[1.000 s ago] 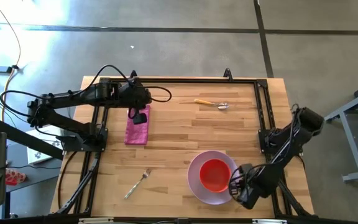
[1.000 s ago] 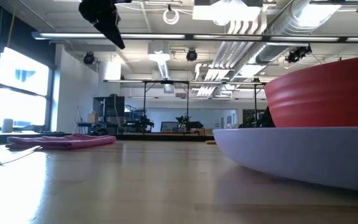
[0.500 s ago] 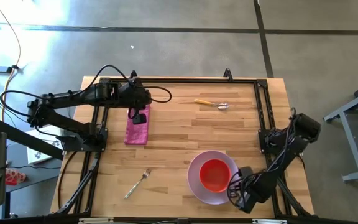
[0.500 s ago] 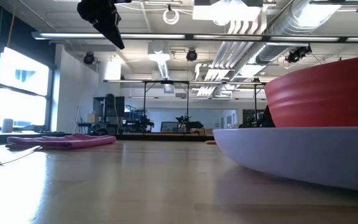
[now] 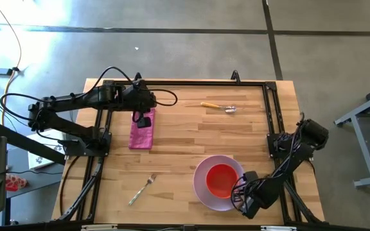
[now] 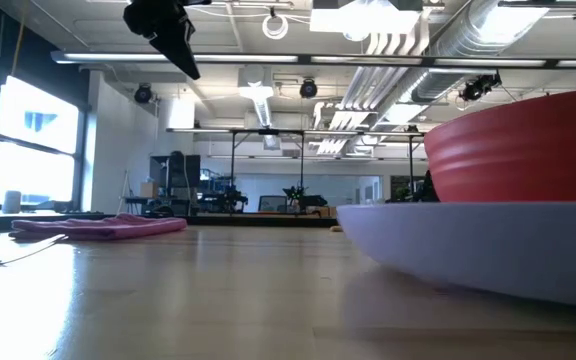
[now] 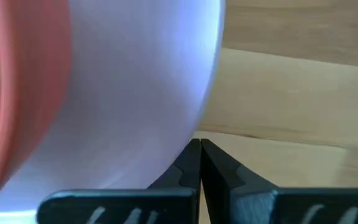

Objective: Set table place
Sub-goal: Move the purple plate to the right of the purple napkin

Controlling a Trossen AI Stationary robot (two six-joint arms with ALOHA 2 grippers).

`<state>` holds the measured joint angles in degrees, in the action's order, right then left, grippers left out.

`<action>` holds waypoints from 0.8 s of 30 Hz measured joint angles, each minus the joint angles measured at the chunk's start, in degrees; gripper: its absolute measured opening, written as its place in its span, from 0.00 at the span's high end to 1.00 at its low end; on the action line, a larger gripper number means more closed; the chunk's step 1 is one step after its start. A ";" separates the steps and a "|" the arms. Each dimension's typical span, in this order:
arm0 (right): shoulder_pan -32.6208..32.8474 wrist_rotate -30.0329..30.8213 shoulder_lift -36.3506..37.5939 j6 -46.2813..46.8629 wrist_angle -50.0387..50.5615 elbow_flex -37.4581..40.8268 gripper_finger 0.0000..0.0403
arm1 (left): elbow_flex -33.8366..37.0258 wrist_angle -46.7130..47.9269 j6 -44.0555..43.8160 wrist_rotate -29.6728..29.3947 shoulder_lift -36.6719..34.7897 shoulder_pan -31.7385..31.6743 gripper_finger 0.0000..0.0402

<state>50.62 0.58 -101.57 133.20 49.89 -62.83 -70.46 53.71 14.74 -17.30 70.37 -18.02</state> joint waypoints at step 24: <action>-19.84 9.72 -0.14 -26.25 -0.57 0.00 1.00 | 0.02 3.42 0.44 1.18 0.00 -0.01 1.00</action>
<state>30.78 10.29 -101.71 106.95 49.33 -62.83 -70.43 57.13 15.18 -16.12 70.37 -18.03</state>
